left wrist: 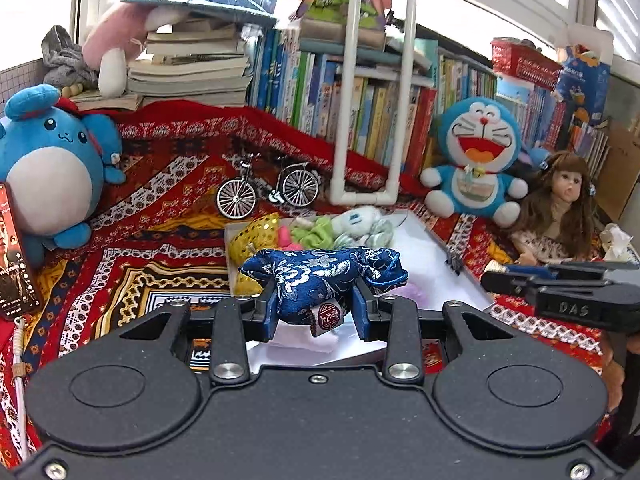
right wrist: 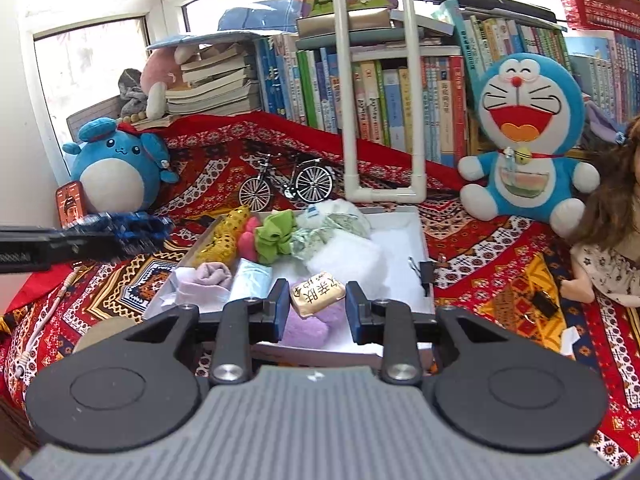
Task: Organize soft objects
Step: 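Carry the pouch with left gripper while right gripper grasps and lifts the beige block, then lower the pouch into the tray with left gripper while right gripper releases the beige block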
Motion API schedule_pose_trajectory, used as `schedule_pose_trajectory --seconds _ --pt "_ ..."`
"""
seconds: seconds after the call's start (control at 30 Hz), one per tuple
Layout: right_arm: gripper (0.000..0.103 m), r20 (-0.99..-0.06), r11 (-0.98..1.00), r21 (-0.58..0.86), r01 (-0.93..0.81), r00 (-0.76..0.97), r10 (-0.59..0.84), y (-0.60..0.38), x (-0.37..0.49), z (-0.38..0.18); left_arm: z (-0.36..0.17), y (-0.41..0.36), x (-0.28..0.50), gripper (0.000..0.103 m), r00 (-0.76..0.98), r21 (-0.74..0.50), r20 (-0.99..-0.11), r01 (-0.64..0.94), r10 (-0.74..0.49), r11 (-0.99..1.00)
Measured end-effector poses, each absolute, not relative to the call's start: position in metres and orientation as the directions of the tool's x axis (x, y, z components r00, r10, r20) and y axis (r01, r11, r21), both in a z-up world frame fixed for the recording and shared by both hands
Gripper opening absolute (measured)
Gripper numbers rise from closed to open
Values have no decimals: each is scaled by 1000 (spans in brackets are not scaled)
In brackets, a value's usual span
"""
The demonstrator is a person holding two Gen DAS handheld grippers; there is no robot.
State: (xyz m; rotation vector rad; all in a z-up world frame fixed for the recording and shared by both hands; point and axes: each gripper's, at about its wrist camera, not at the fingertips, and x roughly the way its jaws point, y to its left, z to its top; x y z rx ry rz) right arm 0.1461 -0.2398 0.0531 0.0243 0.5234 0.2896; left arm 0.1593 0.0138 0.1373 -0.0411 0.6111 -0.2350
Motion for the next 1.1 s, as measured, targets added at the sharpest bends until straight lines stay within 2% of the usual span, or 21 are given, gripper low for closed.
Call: schedule_pose_trajectory --seconds 0.33,0.57,0.7,1.1 --pt "36 -534 954 112 -277 793 293 -214 170 47 123 28 196 34 724 -211 -612 240 -320 947" --pt "36 -582 950 150 -275 752 310 -203 195 34 99 29 226 34 663 -243 -669 231 -335 942" --pt "36 -608 949 155 -274 731 310 -196 213 31 97 28 246 34 647 -274 -675 227 -355 935" --pt "36 -657 934 50 -353 693 297 -155 239 18 92 -15 330 34 545 -201 -772 278 -327 939"
